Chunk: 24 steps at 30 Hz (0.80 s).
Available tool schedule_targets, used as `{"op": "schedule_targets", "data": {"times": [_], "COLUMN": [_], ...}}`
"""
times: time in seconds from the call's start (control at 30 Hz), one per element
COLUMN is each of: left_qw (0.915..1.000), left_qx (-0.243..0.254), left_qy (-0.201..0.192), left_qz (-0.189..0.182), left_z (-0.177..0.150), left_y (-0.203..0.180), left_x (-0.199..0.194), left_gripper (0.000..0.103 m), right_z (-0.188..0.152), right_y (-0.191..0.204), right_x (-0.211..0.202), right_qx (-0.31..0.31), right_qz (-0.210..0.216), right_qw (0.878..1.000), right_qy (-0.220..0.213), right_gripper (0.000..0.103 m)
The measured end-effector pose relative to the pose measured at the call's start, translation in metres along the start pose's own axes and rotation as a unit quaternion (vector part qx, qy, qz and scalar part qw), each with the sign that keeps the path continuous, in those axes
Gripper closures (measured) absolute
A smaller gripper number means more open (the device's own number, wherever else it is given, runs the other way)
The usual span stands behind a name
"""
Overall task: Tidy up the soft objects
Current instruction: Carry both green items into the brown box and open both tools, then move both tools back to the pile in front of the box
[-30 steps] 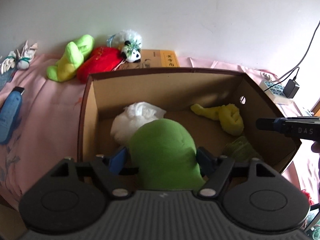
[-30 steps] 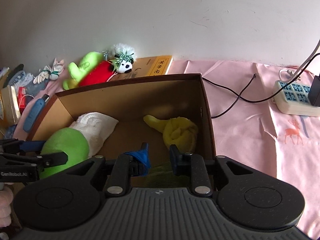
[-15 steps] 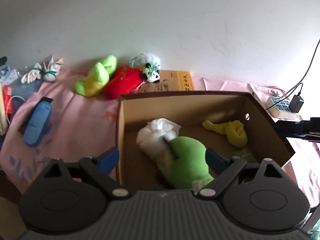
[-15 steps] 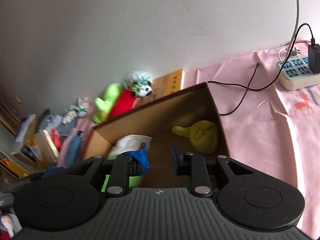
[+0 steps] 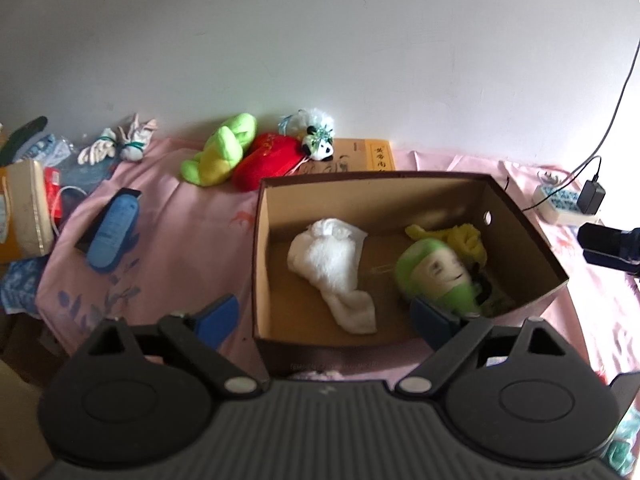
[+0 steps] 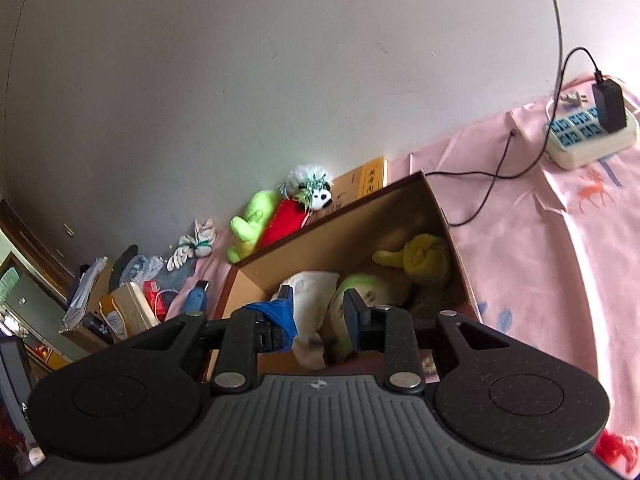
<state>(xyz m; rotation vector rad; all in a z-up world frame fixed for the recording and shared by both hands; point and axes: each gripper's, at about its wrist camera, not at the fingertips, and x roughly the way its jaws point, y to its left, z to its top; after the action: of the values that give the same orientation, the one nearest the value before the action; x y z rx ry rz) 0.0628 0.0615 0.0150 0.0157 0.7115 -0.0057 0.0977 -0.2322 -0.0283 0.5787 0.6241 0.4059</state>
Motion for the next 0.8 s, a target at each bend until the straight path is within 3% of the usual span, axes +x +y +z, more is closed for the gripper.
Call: {"op": "schedule_targets", "data": {"times": [0.4, 0.8], "left_qw": [0.9987, 0.9952], "left_qx": [0.005, -0.004], "left_qy": [0.012, 0.034], "left_qz": [0.049, 0.092], "left_z": [-0.023, -0.043], "left_y": [-0.021, -0.037], "left_x": [-0.027, -0.042], "left_gripper": [0.011, 0.011], "right_z": [-0.022, -0.042], "right_y": [-0.001, 0.005], "right_x": [-0.029, -0.052], "right_qx": [0.002, -0.046], "right_qz": [0.02, 0.043], "right_qw": [1.0, 0.998], "right_qy": [0.007, 0.028], "right_gripper": [0.092, 0.092]}}
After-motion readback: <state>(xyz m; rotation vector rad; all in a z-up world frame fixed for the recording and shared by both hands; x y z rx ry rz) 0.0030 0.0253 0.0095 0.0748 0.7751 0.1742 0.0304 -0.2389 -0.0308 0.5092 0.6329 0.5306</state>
